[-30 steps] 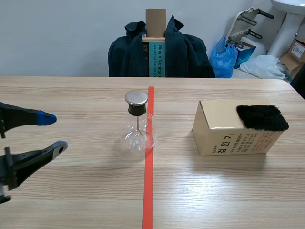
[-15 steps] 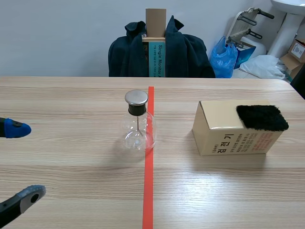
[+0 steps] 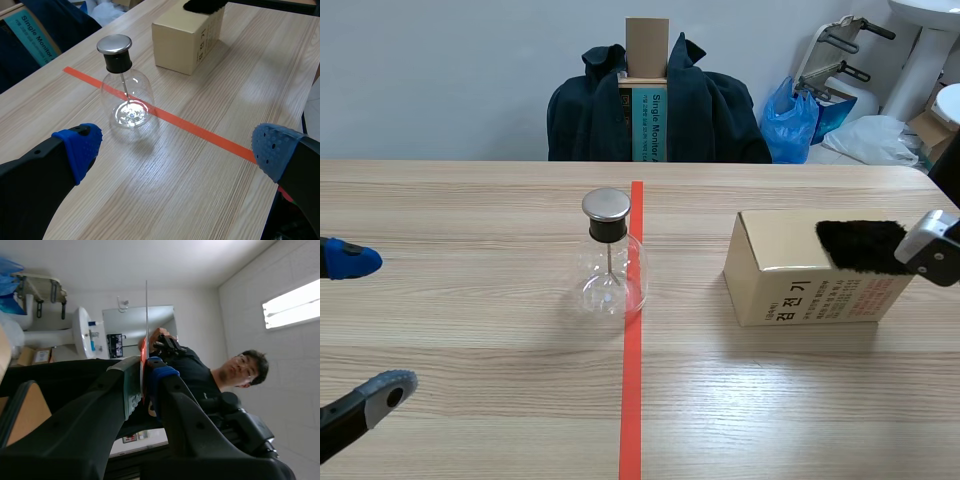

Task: Do the electroscope experiment.
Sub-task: 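Rub the plate on the fur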

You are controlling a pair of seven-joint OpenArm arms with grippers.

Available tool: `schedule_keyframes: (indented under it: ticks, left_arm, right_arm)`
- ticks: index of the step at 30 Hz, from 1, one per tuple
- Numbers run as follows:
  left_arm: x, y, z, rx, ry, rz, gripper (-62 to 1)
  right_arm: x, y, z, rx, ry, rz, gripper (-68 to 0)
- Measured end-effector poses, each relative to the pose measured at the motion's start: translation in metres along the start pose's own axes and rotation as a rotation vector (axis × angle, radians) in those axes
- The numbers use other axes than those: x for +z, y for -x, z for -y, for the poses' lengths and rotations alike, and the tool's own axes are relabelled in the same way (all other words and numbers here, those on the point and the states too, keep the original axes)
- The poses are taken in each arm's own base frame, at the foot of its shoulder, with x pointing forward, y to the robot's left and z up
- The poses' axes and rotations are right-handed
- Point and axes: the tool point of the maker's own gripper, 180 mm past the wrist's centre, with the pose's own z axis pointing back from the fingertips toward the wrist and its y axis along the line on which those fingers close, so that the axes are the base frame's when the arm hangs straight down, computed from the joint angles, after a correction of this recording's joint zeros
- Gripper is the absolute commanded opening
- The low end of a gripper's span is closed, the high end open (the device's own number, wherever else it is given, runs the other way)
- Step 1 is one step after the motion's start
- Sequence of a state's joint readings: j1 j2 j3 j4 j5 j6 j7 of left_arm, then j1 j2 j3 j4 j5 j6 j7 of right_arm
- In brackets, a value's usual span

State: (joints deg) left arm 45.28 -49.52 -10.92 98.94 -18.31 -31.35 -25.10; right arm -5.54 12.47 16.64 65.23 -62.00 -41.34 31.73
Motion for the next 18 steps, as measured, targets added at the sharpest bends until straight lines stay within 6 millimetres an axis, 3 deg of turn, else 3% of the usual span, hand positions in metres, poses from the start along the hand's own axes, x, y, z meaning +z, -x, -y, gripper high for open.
schedule_keyframes:
  ticks: [9, 18]
  left_arm:
    - [0.0, 0.0, -0.001, -0.002, -0.002, 0.0, 1.4]
    - [0.0, 0.0, -0.001, -0.002, -0.002, -0.001, 1.4]
  right_arm:
    - [0.023, -0.025, -0.053, -0.049, -0.154, 0.074, -66.9]
    - [0.047, -0.032, -0.071, -0.064, -0.225, 0.108, -66.9]
